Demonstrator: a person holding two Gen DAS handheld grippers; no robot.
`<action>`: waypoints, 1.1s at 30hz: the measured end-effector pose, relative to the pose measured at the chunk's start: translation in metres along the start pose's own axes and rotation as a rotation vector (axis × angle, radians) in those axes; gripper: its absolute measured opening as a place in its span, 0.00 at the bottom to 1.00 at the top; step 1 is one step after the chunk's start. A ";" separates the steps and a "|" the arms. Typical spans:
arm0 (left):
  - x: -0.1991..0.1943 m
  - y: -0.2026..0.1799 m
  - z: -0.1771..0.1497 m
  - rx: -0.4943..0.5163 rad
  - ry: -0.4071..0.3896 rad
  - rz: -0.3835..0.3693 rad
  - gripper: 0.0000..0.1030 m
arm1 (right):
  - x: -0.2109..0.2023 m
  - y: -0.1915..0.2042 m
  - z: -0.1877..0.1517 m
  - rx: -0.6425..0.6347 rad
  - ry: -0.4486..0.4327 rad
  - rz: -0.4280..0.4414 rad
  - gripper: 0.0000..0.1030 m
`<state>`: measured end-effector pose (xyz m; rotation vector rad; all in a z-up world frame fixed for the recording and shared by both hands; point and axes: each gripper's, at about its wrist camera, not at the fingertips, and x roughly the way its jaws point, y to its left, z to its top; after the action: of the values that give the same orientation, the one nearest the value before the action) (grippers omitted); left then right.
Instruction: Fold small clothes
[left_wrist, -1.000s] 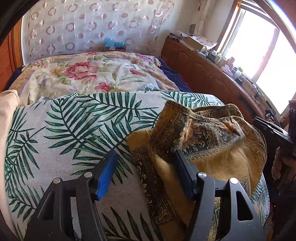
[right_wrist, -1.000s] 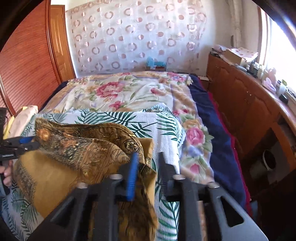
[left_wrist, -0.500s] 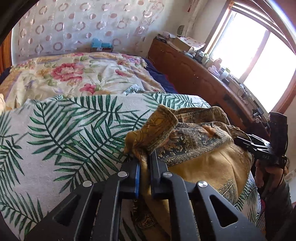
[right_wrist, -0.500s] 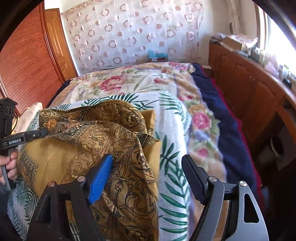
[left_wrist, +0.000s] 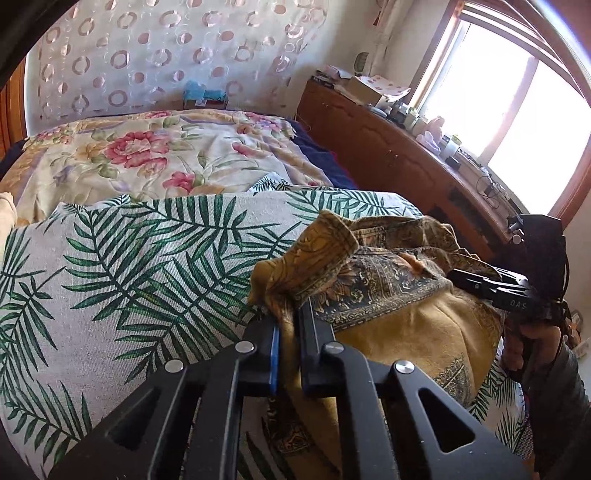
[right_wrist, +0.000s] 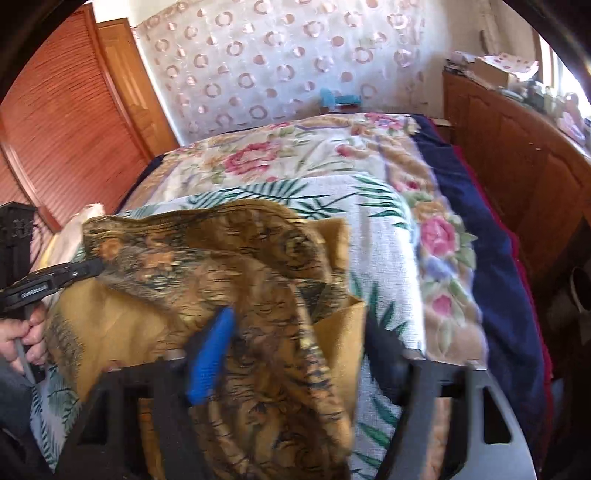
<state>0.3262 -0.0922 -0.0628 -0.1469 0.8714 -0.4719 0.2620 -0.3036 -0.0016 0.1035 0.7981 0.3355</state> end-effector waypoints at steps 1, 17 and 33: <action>-0.003 -0.003 0.000 0.010 -0.011 -0.001 0.09 | 0.001 0.002 -0.002 -0.003 0.005 0.017 0.44; -0.095 -0.009 -0.002 0.039 -0.195 0.026 0.08 | -0.030 0.041 -0.012 -0.111 -0.171 0.001 0.11; -0.185 0.083 -0.041 -0.101 -0.344 0.158 0.08 | 0.013 0.132 0.024 -0.317 -0.217 0.118 0.11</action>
<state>0.2215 0.0687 0.0152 -0.2425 0.5637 -0.2447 0.2540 -0.1744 0.0354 -0.1093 0.5176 0.5489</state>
